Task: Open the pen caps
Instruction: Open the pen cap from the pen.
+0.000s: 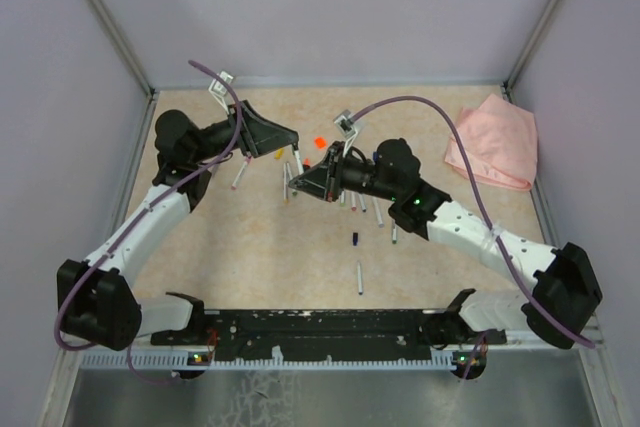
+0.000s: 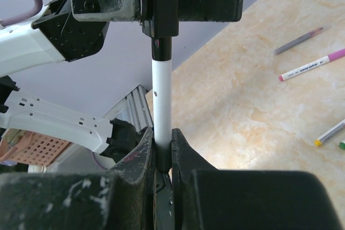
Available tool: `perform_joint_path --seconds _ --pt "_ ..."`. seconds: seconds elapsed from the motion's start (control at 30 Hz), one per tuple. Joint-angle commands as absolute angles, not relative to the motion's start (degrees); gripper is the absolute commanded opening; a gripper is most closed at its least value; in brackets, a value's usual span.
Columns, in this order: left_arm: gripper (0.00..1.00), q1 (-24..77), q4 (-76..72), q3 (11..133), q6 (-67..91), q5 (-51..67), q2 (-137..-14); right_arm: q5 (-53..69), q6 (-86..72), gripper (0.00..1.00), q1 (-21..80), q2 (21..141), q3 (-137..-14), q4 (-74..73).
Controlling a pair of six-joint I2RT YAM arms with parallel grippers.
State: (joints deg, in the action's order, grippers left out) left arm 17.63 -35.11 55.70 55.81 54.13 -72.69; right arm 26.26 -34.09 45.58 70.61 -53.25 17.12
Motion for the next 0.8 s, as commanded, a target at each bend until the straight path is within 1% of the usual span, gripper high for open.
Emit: perform_joint_path --seconds 0.0,0.07,0.13,0.23,0.37,0.4,0.43,0.53,0.6,0.63,0.67,0.77 --pt "0.49 17.75 -37.0 57.48 56.39 55.28 -73.01 27.51 -33.34 0.0 45.7 71.22 -56.07 17.99" --pt "0.47 17.8 -37.17 57.59 56.53 55.51 -73.18 27.42 -33.18 0.0 45.78 71.5 -56.37 17.44" --pt "0.42 17.84 -37.18 57.65 56.55 55.75 -73.29 27.26 -33.03 0.0 45.87 71.63 -56.55 17.27" --pt "0.28 17.8 -37.34 57.88 56.83 56.38 -73.76 26.99 -32.8 0.0 45.95 71.8 -56.82 16.99" --pt "0.05 17.91 -37.74 57.79 57.09 57.32 -74.31 26.9 -32.71 0.0 45.97 72.06 -57.11 16.77" --pt "0.01 17.88 -37.85 57.71 57.11 57.39 -74.33 26.84 -32.71 0.0 45.96 72.14 -57.19 16.64" --pt "0.0 17.87 -38.0 57.61 57.05 57.33 -74.26 26.82 -32.7 0.0 45.87 72.16 -57.33 16.51" --pt "0.0 17.8 -38.44 56.94 56.78 56.98 -74.1 25.88 -32.83 0.24 45.91 71.65 -57.07 16.45" --pt "0.0 17.84 -39.01 56.34 56.76 57.01 -74.16 24.66 -33.38 0.35 45.88 70.6 -56.17 17.68" --pt "0.0 17.84 -39.63 55.9 56.96 56.97 -74.18 24.05 -33.82 0.39 45.8 69.95 -55.5 18.6" --pt "0.0 17.84 -40.27 55.49 57.39 56.96 -74.18 23.58 -34.32 0.4 45.65 69.38 -55.0 19.53" --pt "0.0 17.84 -42.44 54.45 58.72 56.95 -74.33 22.28 -35.26 0.41 45.32 68.11 -54.36 20.79"
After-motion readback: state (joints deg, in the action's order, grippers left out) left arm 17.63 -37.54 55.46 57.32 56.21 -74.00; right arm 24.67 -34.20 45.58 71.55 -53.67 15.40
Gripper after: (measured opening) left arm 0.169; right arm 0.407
